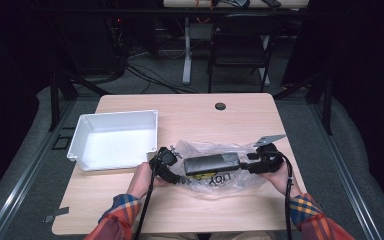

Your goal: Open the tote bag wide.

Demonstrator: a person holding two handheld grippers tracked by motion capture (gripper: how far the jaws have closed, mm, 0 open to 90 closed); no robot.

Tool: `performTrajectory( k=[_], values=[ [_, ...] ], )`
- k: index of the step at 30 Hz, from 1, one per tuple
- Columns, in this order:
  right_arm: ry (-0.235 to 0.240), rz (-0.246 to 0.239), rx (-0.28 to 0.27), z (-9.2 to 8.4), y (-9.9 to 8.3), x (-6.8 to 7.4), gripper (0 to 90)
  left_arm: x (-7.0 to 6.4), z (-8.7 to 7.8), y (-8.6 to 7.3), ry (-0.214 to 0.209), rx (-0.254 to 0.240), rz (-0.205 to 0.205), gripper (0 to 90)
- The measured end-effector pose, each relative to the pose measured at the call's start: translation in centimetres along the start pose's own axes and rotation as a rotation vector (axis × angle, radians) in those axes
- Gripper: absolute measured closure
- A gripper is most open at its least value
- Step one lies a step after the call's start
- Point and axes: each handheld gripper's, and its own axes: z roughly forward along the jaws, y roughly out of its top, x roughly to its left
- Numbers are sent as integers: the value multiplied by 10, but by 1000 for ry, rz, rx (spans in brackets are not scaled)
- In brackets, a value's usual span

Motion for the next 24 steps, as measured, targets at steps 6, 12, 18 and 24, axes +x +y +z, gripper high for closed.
performTrajectory(
  k=[6,12,18,24],
  values=[
    [-76,30,-66,6,13,-5,445,0,1,1,4,-21,-5,339],
    [-69,136,-13,32,17,-24,708,0,2,1,1,-32,-7,329],
    [-109,135,16,46,15,-29,879,-1,3,2,2,-43,0,320],
    [-177,110,71,62,13,-31,900,1,3,2,-2,-43,0,304]
  ],
)
